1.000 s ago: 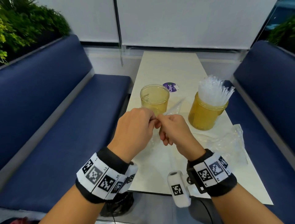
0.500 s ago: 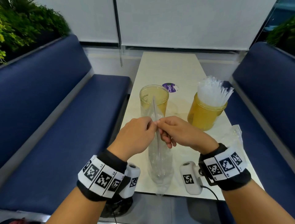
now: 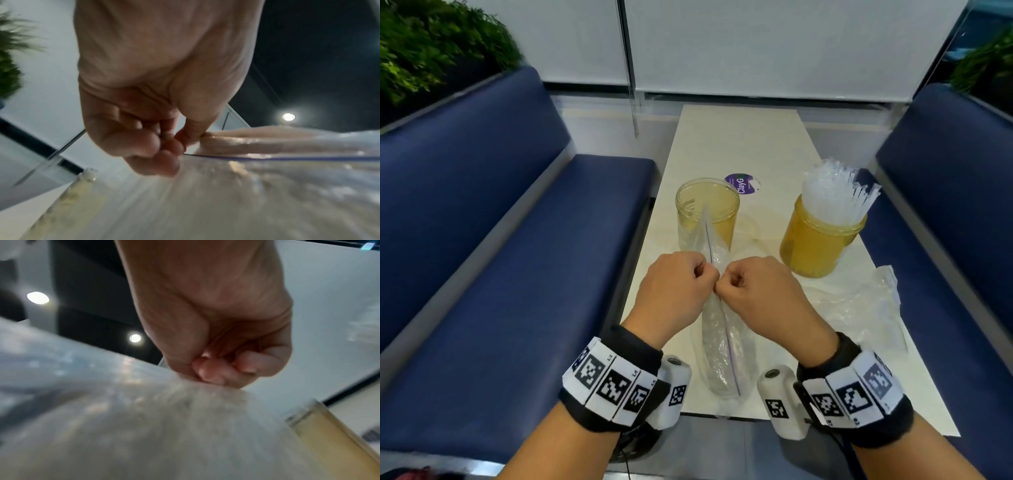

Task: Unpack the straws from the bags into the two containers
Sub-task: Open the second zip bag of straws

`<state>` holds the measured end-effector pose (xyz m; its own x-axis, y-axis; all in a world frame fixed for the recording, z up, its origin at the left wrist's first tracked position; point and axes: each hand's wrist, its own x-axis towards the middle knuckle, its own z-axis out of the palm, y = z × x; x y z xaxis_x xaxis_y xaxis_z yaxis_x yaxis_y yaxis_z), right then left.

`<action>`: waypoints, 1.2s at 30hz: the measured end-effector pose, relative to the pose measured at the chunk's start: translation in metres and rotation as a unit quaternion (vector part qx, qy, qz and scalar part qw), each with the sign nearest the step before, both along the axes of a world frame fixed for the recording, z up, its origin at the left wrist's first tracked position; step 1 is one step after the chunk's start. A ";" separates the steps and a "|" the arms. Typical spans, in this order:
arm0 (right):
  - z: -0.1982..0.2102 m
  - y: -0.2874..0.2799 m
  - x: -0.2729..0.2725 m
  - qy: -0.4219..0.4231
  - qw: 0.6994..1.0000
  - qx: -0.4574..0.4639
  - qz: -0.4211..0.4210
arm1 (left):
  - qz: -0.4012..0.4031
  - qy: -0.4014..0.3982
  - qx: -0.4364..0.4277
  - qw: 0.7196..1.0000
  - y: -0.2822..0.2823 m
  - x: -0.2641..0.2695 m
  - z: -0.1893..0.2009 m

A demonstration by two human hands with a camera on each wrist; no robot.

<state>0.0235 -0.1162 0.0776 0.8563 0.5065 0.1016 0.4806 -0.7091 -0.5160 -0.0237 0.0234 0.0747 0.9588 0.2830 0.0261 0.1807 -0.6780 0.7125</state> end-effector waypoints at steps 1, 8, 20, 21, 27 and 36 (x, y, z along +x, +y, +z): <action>0.004 0.001 -0.002 -0.038 0.998 -0.046 -0.031 | 0.007 -0.004 0.023 1.000 0.001 0.000 0.001; 0.022 0.009 -0.002 -0.120 0.979 -0.136 -0.098 | 0.022 -0.032 0.050 0.998 -0.001 0.002 0.014; 0.038 -0.012 0.023 -0.118 0.961 -0.218 -0.127 | 0.049 0.047 0.199 0.978 0.025 0.001 0.034; 0.036 -0.011 0.022 -0.130 0.958 -0.221 -0.127 | 0.051 0.049 0.205 0.976 0.024 0.001 0.035; 0.029 -0.020 0.037 -0.096 0.958 -0.235 -0.132 | 0.034 0.091 0.200 0.975 0.039 -0.007 0.040; 0.041 0.001 0.039 -0.195 0.975 -0.107 0.006 | -0.015 0.090 0.075 0.993 0.044 -0.007 0.024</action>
